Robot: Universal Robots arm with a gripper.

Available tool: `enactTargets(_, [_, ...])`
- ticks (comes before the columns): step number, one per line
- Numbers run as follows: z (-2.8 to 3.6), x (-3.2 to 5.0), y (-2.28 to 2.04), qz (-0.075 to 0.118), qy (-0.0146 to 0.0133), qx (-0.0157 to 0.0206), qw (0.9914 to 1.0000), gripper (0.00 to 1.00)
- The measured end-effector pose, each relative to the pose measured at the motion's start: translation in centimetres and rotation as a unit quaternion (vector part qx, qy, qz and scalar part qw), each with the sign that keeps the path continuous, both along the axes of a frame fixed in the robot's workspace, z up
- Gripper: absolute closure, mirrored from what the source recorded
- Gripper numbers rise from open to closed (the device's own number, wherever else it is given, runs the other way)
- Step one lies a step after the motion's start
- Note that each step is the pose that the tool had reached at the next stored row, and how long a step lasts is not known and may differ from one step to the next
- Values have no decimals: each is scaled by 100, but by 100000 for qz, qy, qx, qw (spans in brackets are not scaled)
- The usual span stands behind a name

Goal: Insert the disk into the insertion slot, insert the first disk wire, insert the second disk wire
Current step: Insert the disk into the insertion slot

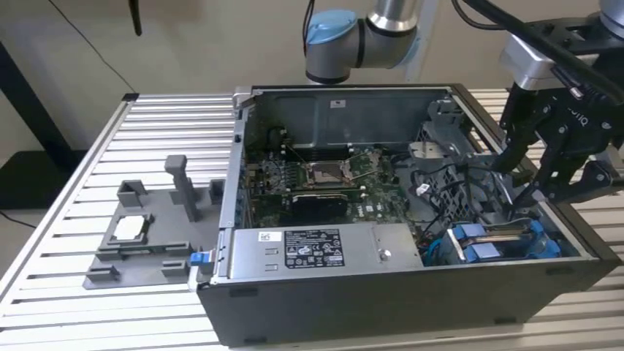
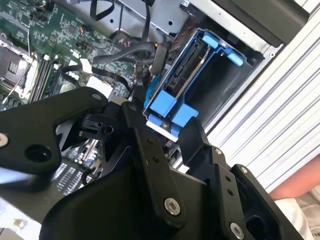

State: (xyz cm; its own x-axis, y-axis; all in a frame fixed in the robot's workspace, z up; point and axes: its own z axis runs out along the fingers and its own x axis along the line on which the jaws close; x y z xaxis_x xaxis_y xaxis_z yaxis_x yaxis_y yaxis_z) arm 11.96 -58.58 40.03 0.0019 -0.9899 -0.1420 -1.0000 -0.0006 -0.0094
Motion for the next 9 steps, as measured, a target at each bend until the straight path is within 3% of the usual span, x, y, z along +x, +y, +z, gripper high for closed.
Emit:
enactTargets(2, [0, 0, 0, 4, -26, -7, 100000, 45])
enactTargets(4, [-2, -2, 0, 21, -404, 1, 99999, 45])
enactTargets(7, [-4, -1, 2, 234, -1642, 136, 99986, 45])
enactTargets(9, [-7, -1, 7, 467, -2733, 182, 99961, 45])
